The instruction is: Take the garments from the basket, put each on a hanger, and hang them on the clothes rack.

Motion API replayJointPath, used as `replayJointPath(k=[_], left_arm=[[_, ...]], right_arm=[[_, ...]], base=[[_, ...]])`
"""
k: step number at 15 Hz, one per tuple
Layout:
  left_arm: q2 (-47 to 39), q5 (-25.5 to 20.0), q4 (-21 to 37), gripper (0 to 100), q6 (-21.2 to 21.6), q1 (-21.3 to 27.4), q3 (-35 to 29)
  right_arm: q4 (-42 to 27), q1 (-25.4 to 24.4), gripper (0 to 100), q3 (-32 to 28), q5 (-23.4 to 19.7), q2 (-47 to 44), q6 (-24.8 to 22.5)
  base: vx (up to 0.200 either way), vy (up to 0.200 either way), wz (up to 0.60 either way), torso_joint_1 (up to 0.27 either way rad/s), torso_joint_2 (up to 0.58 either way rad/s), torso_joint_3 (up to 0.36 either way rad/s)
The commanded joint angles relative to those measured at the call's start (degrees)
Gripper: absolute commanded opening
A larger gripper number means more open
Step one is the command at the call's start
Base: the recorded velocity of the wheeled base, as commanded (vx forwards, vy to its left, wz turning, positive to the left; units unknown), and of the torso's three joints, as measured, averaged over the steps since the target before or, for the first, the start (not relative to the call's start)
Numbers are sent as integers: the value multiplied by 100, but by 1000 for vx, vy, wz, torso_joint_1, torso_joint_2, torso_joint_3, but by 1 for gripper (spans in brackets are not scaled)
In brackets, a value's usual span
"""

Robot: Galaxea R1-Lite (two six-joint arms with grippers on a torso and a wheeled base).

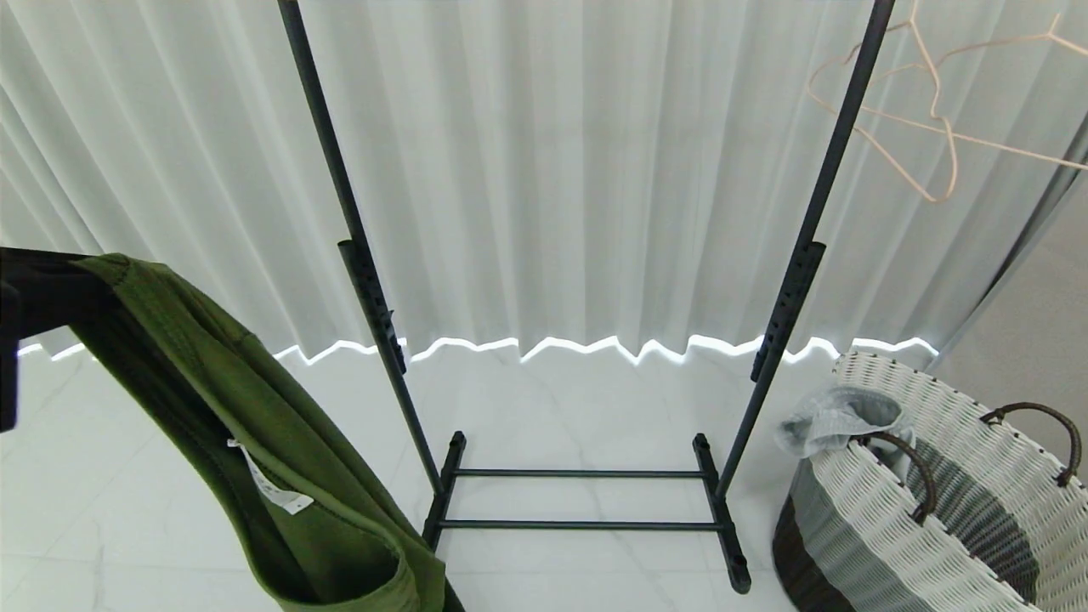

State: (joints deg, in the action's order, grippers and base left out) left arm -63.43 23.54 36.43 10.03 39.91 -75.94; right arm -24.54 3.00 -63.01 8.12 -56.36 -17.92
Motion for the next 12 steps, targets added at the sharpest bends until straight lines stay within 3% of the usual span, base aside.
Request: replayJointPath(k=[1, 3, 12], left_arm=[[15, 1, -21, 0, 43, -1, -18], [-3, 1, -241, 0, 51, -1, 26], [15, 10, -250, 0, 166, -1, 26]], right_arm=[[2, -1, 100, -18, -3, -42, -1], [2, -1, 100, -36, -109, -51, -1], [591, -19, 100, -36, -302, -394, -36]], base=[[0, 0, 0, 95, -525, -325], [0, 0, 0, 124, -481, -330], [0, 0, 0, 168, -475, -302]])
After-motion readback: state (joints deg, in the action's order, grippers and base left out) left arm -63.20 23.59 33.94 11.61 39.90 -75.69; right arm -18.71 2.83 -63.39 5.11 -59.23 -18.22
